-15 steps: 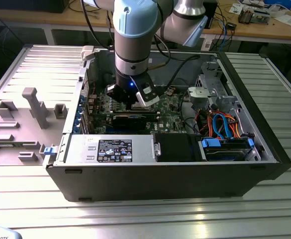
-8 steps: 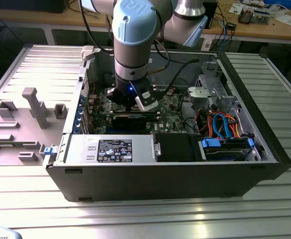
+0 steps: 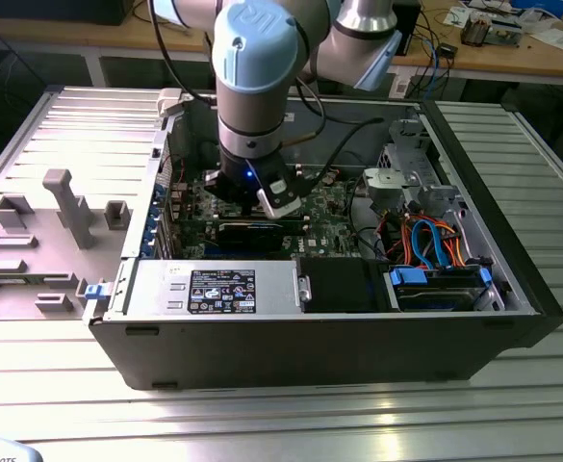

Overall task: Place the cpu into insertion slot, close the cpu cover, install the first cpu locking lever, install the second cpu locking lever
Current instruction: 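Install the second cpu locking lever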

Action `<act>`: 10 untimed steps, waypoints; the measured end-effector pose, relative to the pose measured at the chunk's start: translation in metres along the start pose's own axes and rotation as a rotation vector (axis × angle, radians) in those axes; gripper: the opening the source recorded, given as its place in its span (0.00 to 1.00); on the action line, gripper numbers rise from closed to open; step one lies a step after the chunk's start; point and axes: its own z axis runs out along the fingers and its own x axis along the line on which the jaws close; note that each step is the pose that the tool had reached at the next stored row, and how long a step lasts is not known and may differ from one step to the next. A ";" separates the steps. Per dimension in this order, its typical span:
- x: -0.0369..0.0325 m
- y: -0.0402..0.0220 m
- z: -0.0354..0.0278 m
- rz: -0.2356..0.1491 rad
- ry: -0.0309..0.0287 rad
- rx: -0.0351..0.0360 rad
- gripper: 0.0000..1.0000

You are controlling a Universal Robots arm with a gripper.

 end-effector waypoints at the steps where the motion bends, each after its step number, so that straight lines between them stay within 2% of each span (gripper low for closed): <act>1: 0.0010 -0.0001 0.0006 0.003 -0.0008 -0.0012 0.11; 3: 0.0031 -0.0003 0.0014 0.005 -0.0013 -0.0050 0.11; 4: 0.0039 -0.0005 0.0019 0.006 -0.0017 -0.0114 0.11; 10: 0.0043 -0.0039 0.0020 0.018 -0.0039 -0.0335 0.11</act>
